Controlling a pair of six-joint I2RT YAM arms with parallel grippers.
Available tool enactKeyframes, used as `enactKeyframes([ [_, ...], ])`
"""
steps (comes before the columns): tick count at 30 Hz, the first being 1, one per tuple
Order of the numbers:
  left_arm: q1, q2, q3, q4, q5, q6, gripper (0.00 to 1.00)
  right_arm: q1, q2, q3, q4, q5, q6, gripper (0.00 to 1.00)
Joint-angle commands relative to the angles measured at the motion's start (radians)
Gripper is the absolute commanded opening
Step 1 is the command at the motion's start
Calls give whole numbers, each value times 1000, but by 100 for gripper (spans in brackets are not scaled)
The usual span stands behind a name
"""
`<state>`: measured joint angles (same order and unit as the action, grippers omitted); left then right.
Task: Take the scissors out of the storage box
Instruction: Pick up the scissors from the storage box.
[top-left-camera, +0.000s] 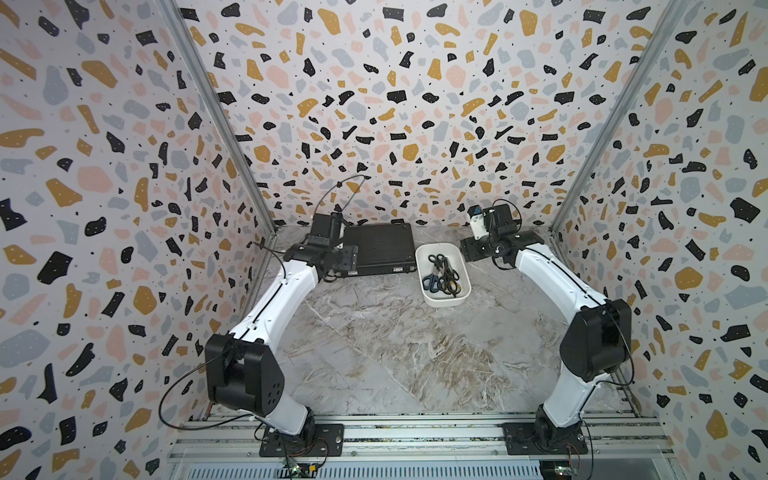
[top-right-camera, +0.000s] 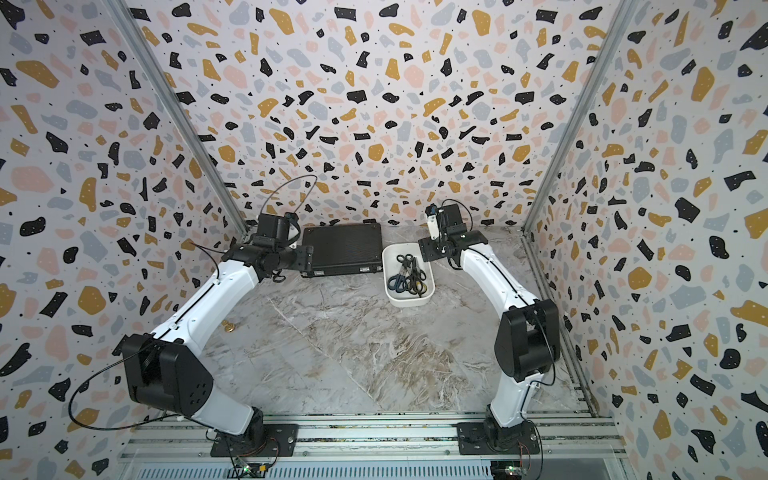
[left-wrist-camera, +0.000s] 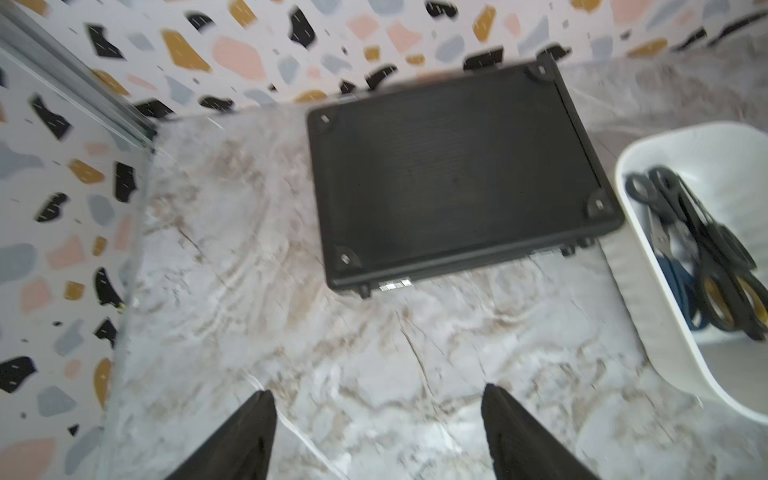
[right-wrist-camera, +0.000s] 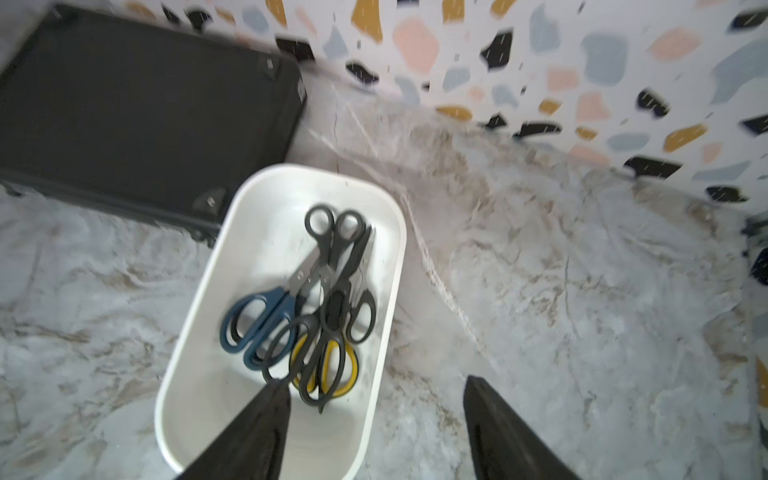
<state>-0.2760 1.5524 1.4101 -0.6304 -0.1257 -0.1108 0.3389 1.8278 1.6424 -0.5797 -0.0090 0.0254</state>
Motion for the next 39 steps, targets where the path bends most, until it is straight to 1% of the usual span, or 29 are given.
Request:
enactKeyframes([
  [1,-69,-46,-46,-102,-24,-82,75,19,57,64,-172,-10,14,66],
  [6,-160,-107,-175,-67,-57,-135,70,49,143,128,-158,-23,22,62],
  [11,-200,-129,-246,-54,-34,-177,67,60,188,149,-143,-4,35,55],
  [15,-211,-143,-291,-37,-32,-196,65,61,215,150,-117,-11,52,50],
  [19,-212,-146,-302,-46,-28,-200,64,61,256,159,-81,-18,73,44],
  [24,-212,-153,-313,-33,-18,-216,64,64,284,143,-10,-16,98,40],
  [31,-212,-136,-306,-25,-8,-217,64,72,306,134,49,-3,107,38],
  [39,-212,-125,-298,-15,-4,-219,64,80,352,136,63,-14,121,34],
])
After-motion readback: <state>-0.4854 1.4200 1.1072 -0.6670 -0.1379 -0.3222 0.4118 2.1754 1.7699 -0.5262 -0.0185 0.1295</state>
